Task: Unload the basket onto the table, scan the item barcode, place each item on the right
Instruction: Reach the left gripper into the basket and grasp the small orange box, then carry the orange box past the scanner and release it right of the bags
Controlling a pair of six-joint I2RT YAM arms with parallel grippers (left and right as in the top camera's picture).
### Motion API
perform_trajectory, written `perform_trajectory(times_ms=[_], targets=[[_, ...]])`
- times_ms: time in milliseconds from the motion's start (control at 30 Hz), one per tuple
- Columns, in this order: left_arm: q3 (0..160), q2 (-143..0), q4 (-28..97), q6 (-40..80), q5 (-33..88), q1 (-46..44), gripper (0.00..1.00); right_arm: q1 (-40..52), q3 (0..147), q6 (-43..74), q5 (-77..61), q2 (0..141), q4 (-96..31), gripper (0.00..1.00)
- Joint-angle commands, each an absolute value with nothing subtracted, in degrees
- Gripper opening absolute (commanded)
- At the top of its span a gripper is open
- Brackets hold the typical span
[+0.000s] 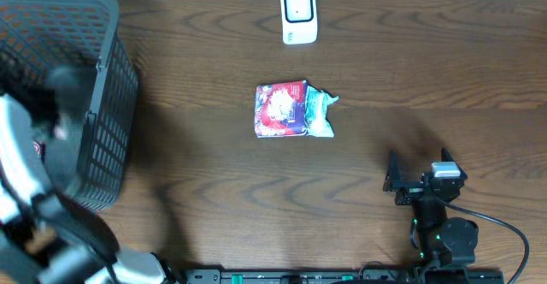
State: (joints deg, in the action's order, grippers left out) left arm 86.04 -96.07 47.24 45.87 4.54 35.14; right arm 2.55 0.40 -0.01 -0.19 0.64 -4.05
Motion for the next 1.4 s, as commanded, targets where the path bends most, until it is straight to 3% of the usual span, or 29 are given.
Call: perform_trajectory(times_ms=[0,200,433,600,833,1133,1367], targets=[[88.29,-84.18,41.6,38.33,16.34,33.06,0.07,3.05,0.32,0.78,-0.14,0.43,-4.29,0.99],[88.27,-71.53,39.68,35.53,16.86,22.41,0.07,3.05,0.32,0.78,-0.14,0.45,-4.27,0.99],[88.25,-70.98,39.0,23.05,17.45,1.93,0.07,3.05,0.32,0.78,-0.14,0.45,-4.29,0.99],[88.25,-77.65,38.85,16.32,17.32,-10.0,0.07,3.05,0.32,0.78,-0.14,0.45,-4.29,0.99],[88.25,-92.07,36.97,16.34,17.37,-21.5,0.07,3.05,0.32,0.78,-0.14,0.45,-4.29,0.99],[88.25,-106.8,24.23,16.69,17.34,-33.56,0.07,3.05,0.32,0.78,-0.14,0.45,-4.27,0.99],[88.25,-114.5,17.02,27.11,17.32,-38.0,0.08,3.05,0.32,0.78,-0.14,0.45,-4.29,0.99]])
